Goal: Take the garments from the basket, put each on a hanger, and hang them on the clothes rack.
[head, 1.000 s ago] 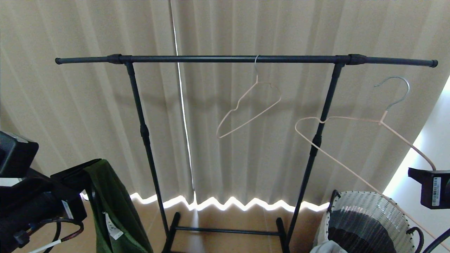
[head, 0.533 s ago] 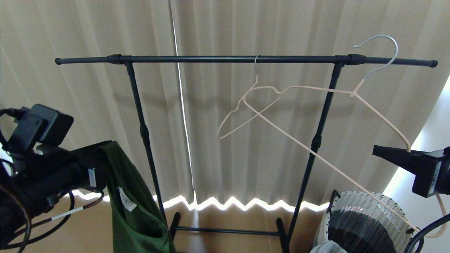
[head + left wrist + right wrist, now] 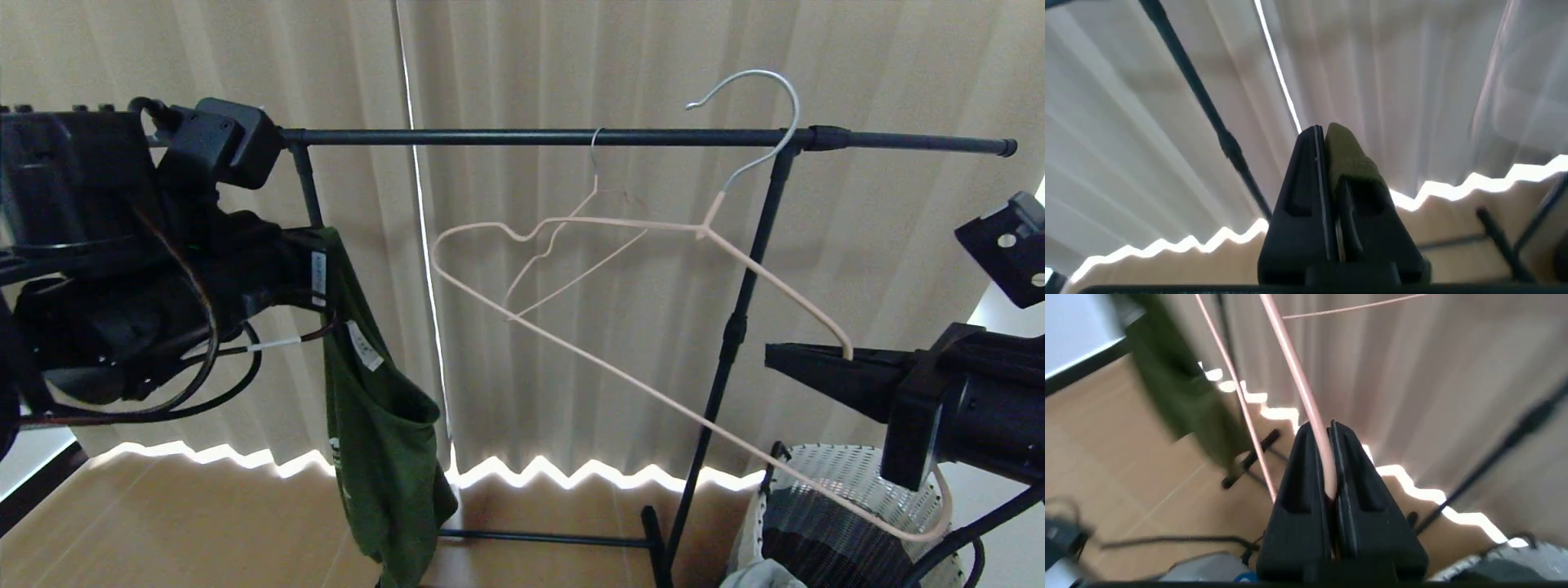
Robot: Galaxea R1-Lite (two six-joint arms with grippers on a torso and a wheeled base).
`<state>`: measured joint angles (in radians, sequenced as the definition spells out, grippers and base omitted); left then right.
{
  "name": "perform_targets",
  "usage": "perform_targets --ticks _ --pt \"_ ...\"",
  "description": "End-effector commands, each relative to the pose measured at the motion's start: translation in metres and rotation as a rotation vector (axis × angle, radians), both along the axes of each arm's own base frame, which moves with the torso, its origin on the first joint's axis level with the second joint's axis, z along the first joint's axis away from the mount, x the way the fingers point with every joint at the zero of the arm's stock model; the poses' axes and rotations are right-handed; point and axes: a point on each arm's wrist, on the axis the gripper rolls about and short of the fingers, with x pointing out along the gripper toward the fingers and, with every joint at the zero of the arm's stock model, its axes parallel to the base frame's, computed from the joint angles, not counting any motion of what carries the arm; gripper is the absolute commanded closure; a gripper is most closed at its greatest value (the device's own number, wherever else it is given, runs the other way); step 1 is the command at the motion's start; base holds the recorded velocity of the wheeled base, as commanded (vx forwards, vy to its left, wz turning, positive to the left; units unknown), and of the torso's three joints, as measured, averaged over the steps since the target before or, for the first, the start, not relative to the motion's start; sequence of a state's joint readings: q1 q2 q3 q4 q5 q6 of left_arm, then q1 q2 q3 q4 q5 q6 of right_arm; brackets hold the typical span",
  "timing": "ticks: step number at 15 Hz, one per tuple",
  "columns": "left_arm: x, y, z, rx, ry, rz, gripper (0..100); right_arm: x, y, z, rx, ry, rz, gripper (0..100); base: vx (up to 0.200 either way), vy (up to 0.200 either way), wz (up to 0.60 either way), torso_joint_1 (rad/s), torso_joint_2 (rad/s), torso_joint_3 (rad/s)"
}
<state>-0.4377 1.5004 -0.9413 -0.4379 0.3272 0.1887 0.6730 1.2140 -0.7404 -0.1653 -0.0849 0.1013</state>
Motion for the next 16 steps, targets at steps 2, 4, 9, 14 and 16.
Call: perform_targets --ticks 2,4,9,14,16 --pt "0.03 -0.014 0.003 -0.045 0.008 0.061 100 -0.004 0.023 -0.009 -0.036 0.036 0.105 100 0.0 0.0 0.0 0.0 0.0 0.0" --pt "0.03 -0.014 0.006 -0.051 0.012 0.078 100 -0.001 0.031 -0.006 -0.038 0.034 0.121 100 0.0 0.0 0.0 0.0 0.0 0.0" --pt "0.027 -0.016 0.005 -0.052 0.013 0.069 100 0.013 0.044 -0.006 -0.047 0.044 0.111 100 0.0 0.0 0.0 0.0 0.0 0.0" --pt "0.026 -0.018 0.004 -0.04 0.014 0.109 100 0.025 0.055 -0.006 -0.061 0.043 0.063 100 0.0 0.0 0.0 0.0 0.0 0.0" --pt "0.026 -0.017 0.005 -0.04 0.012 0.118 100 0.028 0.057 -0.007 -0.067 0.042 0.044 100 0.0 0.0 0.0 0.0 0.0 0.0"
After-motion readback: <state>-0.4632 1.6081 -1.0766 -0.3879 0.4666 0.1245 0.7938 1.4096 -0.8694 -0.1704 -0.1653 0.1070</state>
